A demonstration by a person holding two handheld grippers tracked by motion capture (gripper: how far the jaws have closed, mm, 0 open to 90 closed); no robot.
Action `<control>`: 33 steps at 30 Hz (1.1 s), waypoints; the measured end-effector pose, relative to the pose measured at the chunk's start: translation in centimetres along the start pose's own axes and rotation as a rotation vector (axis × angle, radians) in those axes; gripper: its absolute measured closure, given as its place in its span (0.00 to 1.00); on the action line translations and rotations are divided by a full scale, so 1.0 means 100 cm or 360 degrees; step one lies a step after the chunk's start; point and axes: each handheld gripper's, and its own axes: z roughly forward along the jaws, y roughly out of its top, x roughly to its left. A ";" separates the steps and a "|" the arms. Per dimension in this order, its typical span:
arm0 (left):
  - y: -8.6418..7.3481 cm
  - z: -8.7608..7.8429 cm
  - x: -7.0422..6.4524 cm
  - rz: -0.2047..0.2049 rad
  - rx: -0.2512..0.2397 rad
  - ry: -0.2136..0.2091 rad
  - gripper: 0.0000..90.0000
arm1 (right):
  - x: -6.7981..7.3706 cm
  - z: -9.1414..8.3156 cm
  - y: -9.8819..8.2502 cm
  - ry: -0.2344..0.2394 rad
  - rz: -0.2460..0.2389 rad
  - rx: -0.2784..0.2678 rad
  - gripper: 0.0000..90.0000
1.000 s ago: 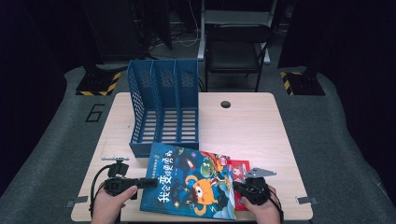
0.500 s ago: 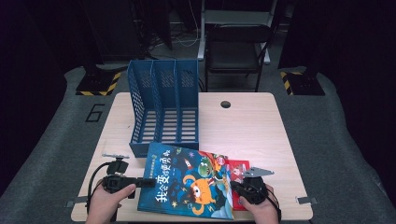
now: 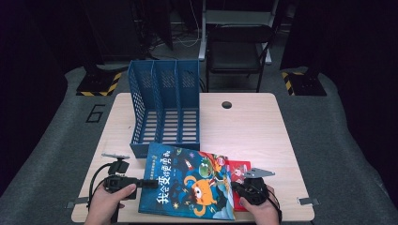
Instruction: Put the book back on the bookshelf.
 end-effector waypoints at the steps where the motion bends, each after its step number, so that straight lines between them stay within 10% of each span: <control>1: 0.000 0.002 -0.001 -0.0001 -0.0005 -0.0007 0.66 | 0.000 0.000 0.000 0.0000 0.0006 0.0000 1.00; 8: -0.001 0.020 -0.010 0.0018 0.0042 -0.0104 0.70 | 0.006 0.003 0.000 0.0028 -0.0020 0.0002 1.00; 33: 0.009 0.006 -0.018 0.0040 0.0055 -0.0026 0.74 | 0.009 0.005 0.000 0.0057 -0.0040 -0.0013 1.00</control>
